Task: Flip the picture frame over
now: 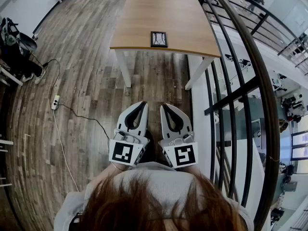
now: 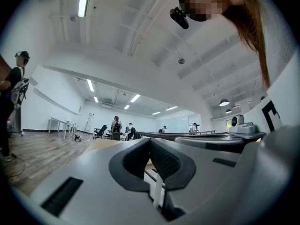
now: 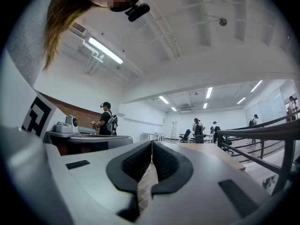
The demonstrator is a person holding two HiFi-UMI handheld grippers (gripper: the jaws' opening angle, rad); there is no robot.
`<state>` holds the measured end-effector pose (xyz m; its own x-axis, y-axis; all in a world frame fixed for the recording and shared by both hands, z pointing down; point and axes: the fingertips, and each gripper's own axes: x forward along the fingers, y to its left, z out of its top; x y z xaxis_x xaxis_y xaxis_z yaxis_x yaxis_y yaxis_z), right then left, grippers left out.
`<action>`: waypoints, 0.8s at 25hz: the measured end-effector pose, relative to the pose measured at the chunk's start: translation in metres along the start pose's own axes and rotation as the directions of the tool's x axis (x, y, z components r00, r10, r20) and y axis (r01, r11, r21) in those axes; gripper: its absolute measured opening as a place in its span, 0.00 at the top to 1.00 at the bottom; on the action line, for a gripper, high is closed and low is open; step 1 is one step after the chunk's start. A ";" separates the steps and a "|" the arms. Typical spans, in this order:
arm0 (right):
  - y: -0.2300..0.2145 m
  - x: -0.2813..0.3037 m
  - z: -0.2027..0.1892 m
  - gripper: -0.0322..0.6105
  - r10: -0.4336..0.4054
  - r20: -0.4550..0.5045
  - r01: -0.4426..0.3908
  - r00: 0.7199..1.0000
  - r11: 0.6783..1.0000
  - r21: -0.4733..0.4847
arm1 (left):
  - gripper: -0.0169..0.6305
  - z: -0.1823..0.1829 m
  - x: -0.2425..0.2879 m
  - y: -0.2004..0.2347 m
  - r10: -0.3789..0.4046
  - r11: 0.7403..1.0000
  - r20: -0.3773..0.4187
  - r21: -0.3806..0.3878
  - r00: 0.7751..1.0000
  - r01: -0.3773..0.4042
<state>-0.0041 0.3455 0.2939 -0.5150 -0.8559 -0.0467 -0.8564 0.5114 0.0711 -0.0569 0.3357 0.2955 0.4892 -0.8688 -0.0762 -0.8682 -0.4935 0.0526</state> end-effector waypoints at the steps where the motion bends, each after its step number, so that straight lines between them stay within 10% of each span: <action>1: -0.003 0.005 0.000 0.93 0.001 0.003 -0.001 1.000 1.000 -0.002 | 0.96 -0.002 0.005 0.001 -0.007 1.000 0.011 -0.006 1.000 0.007; 20: -0.119 0.244 -0.016 0.93 -0.024 0.030 0.024 0.999 1.000 0.003 | 0.96 -0.025 0.223 0.158 0.004 1.000 0.027 -0.021 1.000 -0.003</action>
<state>-0.0274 0.0752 0.2900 -0.4952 -0.8653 -0.0779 -0.8686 0.4910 0.0674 -0.0829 0.0632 0.3120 0.4834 -0.8694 -0.1027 -0.8678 -0.4913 0.0740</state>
